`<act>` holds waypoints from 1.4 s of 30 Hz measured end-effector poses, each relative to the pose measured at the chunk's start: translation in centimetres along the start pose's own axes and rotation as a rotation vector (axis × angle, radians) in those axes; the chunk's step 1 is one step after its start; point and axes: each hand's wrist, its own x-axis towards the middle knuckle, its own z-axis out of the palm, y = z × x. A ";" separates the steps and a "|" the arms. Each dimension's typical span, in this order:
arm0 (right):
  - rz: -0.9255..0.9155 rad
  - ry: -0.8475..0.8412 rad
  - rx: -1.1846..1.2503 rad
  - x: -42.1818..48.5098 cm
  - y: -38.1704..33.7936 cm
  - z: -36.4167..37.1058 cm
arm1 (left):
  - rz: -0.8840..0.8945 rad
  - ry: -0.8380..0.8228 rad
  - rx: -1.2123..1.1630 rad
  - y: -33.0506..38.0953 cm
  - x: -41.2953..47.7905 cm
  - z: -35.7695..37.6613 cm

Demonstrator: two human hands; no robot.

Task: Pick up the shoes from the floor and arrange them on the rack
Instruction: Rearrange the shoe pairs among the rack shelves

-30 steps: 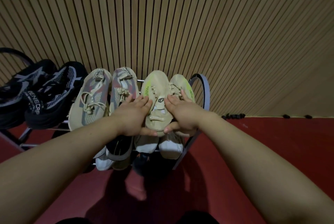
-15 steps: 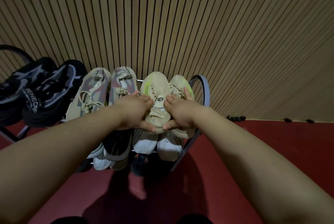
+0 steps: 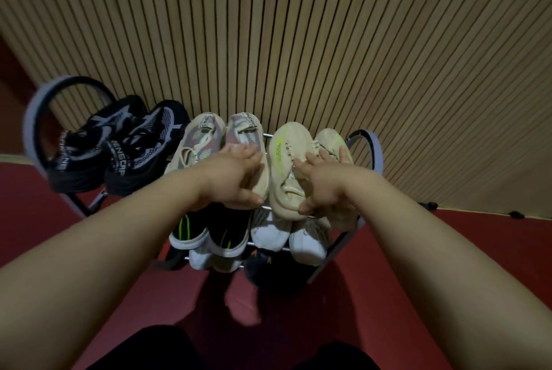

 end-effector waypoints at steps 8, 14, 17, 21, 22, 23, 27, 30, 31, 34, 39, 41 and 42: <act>-0.094 0.289 -0.052 3.0 -8.5 3.1 | -0.331 0.105 -0.245 -5.3 -7.1 2.8; -0.052 0.451 -0.207 4.2 -9.3 3.5 | -0.335 0.218 -0.400 -5.0 -8.3 3.5; -0.114 0.433 -0.225 4.0 -9.1 2.6 | -0.323 0.255 -0.452 -4.9 -8.3 3.2; -0.157 0.519 -0.045 3.0 -7.9 -0.6 | -0.297 0.271 -0.520 -4.8 -8.3 3.1; -0.157 0.561 0.009 2.8 -7.3 -1.6 | -0.288 0.273 -0.539 -4.7 -8.4 3.1; -0.153 0.593 0.040 2.5 -6.6 -2.6 | -0.280 0.273 -0.557 -4.6 -8.4 3.1; -0.243 0.616 0.080 0.1 -4.2 -5.5 | -0.242 0.248 -0.592 -4.3 -8.3 2.8; -0.360 0.589 0.090 -1.9 -2.4 -6.0 | -0.181 0.292 -0.558 -4.2 -7.6 1.4; -0.384 0.580 0.096 -2.5 -1.8 -6.0 | -0.147 0.323 -0.523 -4.2 -7.2 0.6; -0.474 0.611 0.165 -4.3 -0.2 -5.7 | -0.011 0.408 -0.365 -3.7 -5.3 -1.8; -0.628 0.633 0.315 -7.0 1.7 -5.0 | 0.288 0.487 -0.106 -2.3 -2.4 -5.0; -0.601 0.629 0.401 -7.8 2.4 -5.0 | 0.322 0.534 -0.027 -1.7 -1.9 -5.8; -0.574 0.629 0.471 -8.1 2.7 -4.9 | 0.329 0.565 0.033 -1.4 -1.8 -6.0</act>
